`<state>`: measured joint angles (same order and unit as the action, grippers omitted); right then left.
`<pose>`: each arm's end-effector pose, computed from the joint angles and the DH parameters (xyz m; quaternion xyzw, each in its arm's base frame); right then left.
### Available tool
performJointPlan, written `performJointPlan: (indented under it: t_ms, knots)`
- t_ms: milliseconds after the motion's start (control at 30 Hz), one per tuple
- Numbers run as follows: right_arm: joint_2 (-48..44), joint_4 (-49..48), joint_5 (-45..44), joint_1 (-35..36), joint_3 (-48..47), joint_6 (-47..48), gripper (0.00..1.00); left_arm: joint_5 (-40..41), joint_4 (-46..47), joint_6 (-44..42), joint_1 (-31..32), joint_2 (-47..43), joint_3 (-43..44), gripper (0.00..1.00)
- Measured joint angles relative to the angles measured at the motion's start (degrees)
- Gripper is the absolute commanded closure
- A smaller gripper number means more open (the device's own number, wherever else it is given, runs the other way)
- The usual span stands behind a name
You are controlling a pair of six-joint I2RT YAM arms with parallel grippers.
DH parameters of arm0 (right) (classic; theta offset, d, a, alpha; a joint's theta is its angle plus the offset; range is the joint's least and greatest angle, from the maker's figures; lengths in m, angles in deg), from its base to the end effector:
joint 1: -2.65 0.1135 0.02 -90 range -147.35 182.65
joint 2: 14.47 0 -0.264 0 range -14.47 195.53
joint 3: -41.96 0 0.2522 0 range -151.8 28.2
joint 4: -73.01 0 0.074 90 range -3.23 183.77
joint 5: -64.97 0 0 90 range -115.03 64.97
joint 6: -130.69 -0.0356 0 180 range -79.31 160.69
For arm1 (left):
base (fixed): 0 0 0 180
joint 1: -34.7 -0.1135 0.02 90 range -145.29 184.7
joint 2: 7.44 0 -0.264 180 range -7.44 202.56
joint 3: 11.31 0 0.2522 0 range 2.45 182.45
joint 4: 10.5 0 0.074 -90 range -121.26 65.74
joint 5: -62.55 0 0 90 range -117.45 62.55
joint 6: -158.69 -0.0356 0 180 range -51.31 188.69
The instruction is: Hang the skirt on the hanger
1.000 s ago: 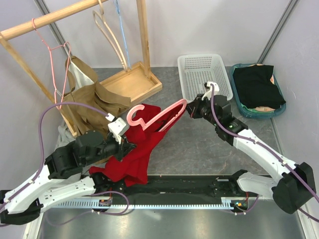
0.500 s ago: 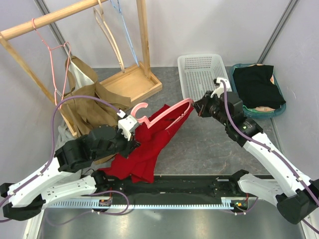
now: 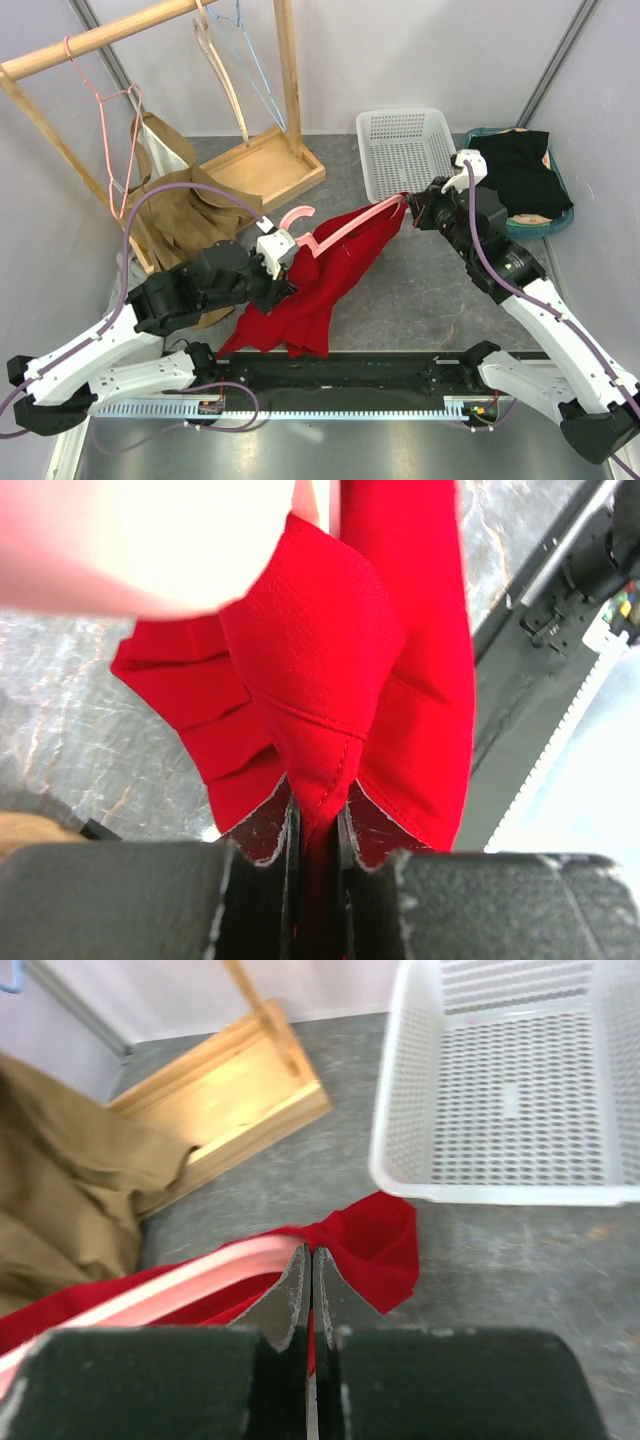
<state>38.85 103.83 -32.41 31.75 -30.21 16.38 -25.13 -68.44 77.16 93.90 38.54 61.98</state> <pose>0.1839 0.0971 0.3840 0.0081 0.7764 0.2376 0.5837 0.0806 -0.1323 0.3632 0.3630 0.7891 -0.2611 0.4211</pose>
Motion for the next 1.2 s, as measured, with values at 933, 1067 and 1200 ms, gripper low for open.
performJointPlan:
  t_ms: [933,1067,1200]
  knots:
    - [-8.72,-5.27,26.6,-0.09,5.99,7.15,1.0,-3.85,0.92,-1.66,-0.24,7.32,0.07,0.98]
    - [-11.26,-1.03,28.63,-0.09,6.95,8.76,1.0,-3.87,0.22,-3.56,-0.24,8.2,1.64,0.98]
    - [-12.04,3.21,33.48,-0.13,7.43,11.15,0.81,-5.6,1.7,-6.45,-0.24,9.07,2.19,0.98]
